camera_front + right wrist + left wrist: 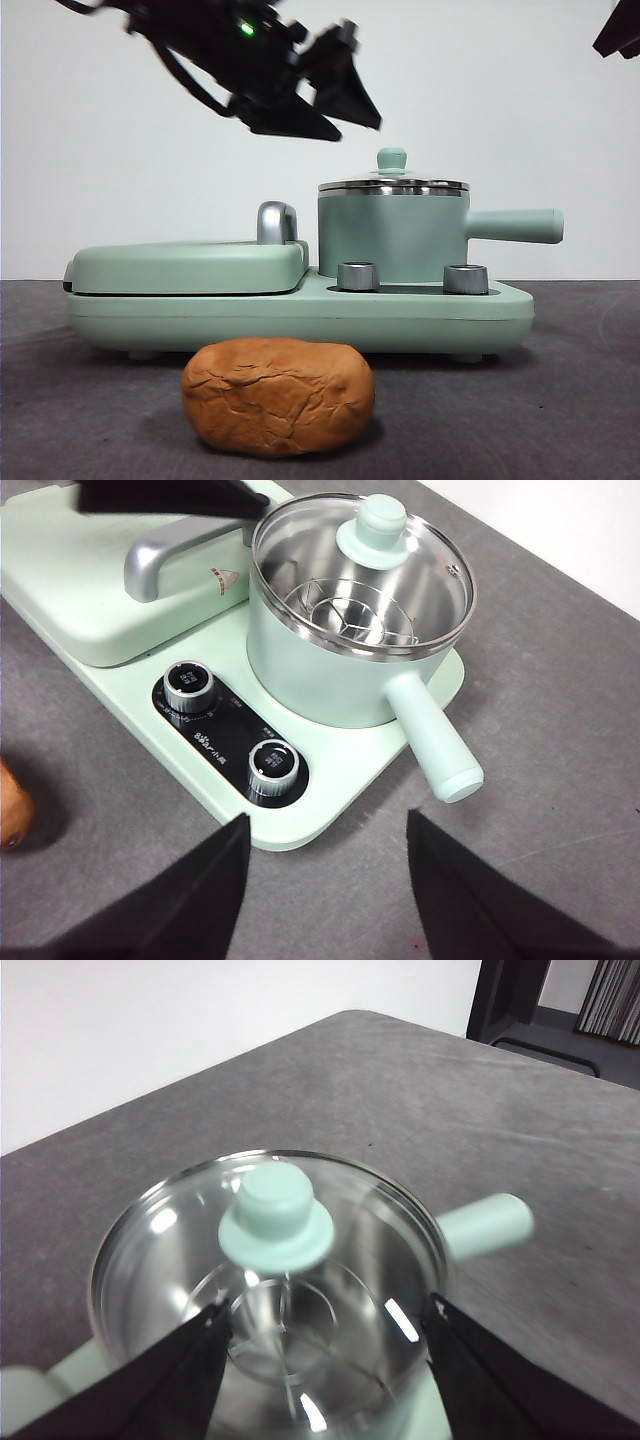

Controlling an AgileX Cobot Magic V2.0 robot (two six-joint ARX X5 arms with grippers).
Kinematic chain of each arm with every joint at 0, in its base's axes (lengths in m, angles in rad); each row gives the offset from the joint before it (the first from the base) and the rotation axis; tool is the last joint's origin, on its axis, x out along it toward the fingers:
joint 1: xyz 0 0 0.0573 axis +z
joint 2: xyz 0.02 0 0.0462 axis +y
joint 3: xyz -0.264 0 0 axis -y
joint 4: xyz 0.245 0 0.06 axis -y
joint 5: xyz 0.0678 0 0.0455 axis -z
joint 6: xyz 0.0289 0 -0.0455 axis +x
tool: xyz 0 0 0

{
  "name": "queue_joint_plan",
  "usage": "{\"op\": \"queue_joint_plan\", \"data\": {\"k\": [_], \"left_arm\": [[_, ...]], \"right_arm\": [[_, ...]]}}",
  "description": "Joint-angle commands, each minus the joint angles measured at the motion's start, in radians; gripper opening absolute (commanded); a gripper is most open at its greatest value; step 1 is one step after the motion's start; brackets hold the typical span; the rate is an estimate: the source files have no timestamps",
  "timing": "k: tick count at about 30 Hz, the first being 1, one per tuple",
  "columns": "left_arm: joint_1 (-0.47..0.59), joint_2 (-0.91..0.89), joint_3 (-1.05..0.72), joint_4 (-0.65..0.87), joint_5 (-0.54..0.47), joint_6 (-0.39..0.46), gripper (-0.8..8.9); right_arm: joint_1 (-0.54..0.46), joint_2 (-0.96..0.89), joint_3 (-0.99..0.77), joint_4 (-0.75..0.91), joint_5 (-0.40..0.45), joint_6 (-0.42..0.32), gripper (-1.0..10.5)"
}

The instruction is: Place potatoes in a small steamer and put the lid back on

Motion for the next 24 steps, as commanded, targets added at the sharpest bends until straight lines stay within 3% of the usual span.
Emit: {"op": "queue_joint_plan", "data": {"k": [1, 10, 21, 24], "left_arm": [[-0.014, 0.078, 0.089, 0.016, -0.023, -0.003, 3.07], [-0.020, 0.243, 0.262, 0.018, -0.029, -0.003, 3.08], [-0.021, 0.308, 0.299, 0.046, -0.029, 0.001, 3.03], [-0.021, 0.308, 0.299, 0.051, -0.030, 0.002, 2.29]], "right_arm": [[0.005, 0.006, 0.017, 0.010, 0.003, 0.018, 2.5], [0.005, 0.006, 0.017, 0.010, 0.003, 0.018, 2.5], [0.005, 0.006, 0.017, 0.010, 0.003, 0.018, 2.5], [0.005, 0.006, 0.017, 0.010, 0.003, 0.018, 2.5]]}}
